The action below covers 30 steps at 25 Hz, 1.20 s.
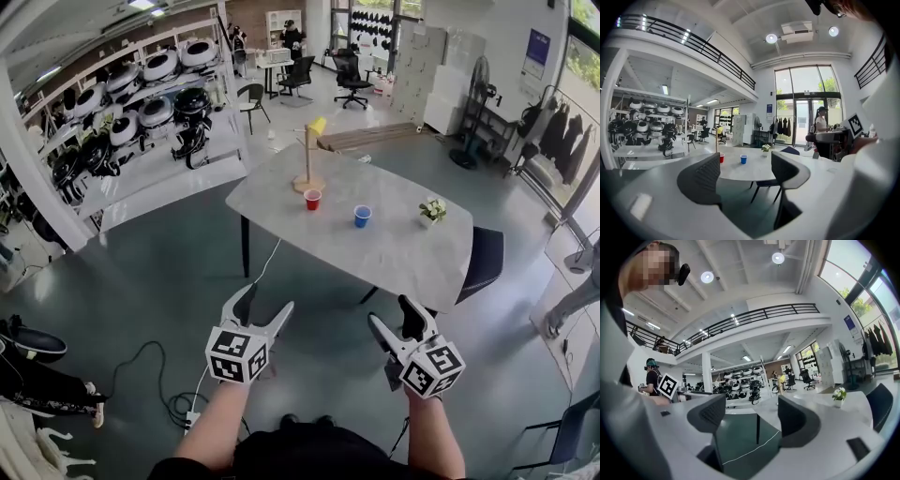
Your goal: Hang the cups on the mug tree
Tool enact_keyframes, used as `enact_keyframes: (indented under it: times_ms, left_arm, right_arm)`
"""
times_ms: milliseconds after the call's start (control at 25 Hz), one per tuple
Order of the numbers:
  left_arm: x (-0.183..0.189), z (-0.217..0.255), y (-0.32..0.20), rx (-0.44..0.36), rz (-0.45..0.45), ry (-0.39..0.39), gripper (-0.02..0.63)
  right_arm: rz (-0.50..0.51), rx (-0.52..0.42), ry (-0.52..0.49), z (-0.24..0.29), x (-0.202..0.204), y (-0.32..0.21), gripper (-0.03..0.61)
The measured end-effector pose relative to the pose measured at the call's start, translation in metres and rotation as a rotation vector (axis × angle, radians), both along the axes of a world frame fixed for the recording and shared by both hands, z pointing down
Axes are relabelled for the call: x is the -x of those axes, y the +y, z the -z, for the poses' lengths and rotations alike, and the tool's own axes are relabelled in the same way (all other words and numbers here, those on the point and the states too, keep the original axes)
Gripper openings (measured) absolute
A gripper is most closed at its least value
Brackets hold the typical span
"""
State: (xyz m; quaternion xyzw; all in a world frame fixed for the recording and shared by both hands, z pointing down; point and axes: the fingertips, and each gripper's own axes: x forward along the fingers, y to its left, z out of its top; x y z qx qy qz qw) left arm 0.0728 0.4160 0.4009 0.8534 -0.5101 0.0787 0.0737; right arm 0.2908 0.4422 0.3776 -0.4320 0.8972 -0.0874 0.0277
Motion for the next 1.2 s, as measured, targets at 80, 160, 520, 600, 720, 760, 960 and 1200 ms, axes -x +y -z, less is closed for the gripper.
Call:
enact_keyframes:
  times_ms: [80, 160, 520, 600, 720, 760, 960, 1200]
  left_arm:
    - [-0.007, 0.004, 0.002, -0.007, -0.013, -0.014, 0.328]
    - [-0.014, 0.009, 0.005, -0.021, -0.017, -0.023, 0.328]
    - [-0.033, 0.001, -0.002, -0.013, -0.022, -0.015, 0.328]
    - [-0.033, -0.001, -0.014, -0.012, -0.027, -0.008, 0.328]
    - [-0.034, -0.010, -0.034, 0.008, -0.058, -0.003, 0.325]
    - [-0.033, -0.013, -0.041, 0.006, -0.068, -0.013, 0.325]
    - [-0.017, -0.022, -0.091, -0.012, -0.117, -0.099, 0.325]
    - [0.013, -0.015, -0.168, 0.002, -0.144, -0.085, 0.268]
  right_arm:
    - [-0.007, 0.000, -0.009, 0.001, -0.006, 0.002, 0.313]
    - [-0.006, 0.000, -0.022, -0.001, -0.013, 0.003, 0.314]
    - [0.007, 0.032, -0.031, -0.014, -0.026, 0.000, 0.313]
    - [-0.001, 0.035, -0.022, -0.015, -0.026, -0.010, 0.313]
    - [-0.017, 0.048, -0.016, -0.020, -0.025, -0.030, 0.313]
    - [-0.018, 0.052, -0.009, -0.022, -0.023, -0.037, 0.313]
    - [-0.021, 0.068, 0.015, -0.034, -0.001, -0.091, 0.313]
    - [-0.026, 0.085, 0.076, -0.038, 0.035, -0.164, 0.313]
